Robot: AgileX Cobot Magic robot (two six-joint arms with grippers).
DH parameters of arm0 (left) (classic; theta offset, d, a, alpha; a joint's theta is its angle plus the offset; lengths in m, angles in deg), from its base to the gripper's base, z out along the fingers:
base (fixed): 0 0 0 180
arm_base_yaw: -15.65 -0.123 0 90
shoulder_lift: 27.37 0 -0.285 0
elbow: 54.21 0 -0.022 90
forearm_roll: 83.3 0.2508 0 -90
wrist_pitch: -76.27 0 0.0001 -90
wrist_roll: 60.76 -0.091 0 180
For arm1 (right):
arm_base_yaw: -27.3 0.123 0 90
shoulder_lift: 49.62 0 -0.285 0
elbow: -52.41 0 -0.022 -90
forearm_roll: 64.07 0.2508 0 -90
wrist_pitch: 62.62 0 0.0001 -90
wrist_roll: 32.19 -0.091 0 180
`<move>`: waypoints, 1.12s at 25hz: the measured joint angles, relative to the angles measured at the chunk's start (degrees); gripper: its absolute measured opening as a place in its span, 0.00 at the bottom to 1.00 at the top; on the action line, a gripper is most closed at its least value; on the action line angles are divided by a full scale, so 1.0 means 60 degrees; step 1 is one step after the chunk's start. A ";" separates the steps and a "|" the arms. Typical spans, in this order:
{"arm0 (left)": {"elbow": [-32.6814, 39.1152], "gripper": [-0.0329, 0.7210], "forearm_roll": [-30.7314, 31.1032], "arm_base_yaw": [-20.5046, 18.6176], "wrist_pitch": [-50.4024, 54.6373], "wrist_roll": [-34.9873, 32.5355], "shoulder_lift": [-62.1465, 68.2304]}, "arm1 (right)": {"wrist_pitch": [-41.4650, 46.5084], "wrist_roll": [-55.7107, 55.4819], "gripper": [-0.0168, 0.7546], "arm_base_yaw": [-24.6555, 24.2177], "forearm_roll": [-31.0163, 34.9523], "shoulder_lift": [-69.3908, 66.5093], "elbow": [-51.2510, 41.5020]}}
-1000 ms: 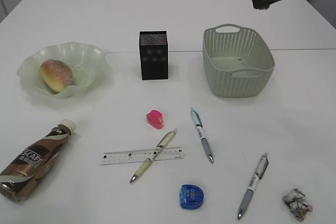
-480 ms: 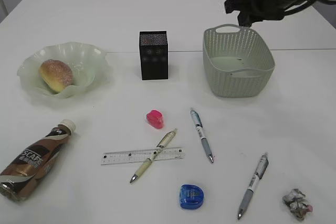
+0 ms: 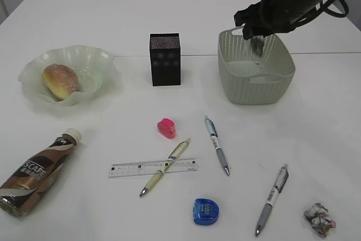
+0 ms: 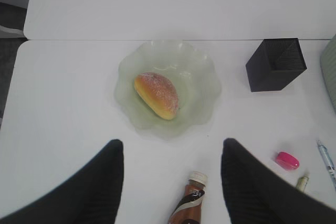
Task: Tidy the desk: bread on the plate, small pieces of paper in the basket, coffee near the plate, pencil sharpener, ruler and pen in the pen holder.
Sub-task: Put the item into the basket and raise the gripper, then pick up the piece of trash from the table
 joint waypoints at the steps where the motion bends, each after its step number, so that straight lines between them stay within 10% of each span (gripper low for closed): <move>1: 0.0000 0.62 0.0000 0.0000 0.0000 0.0000 0.0000 | -0.0019 -0.0034 0.50 0.0000 0.0000 0.0000 0.0000; 8: 0.0000 0.62 0.0000 0.0000 0.0000 0.0000 0.0000 | -0.0029 -0.0469 0.69 0.0000 0.0000 0.0000 0.0037; 21: 0.0000 0.62 -0.0168 0.0000 0.0000 0.0000 0.0000 | 0.5597 -0.0645 0.68 0.0000 0.0000 0.0000 0.2140; 28: 0.0000 0.62 -0.0311 0.0000 0.0000 0.0000 0.0000 | 0.5990 -0.0756 0.65 0.0000 -0.0164 0.0000 0.2140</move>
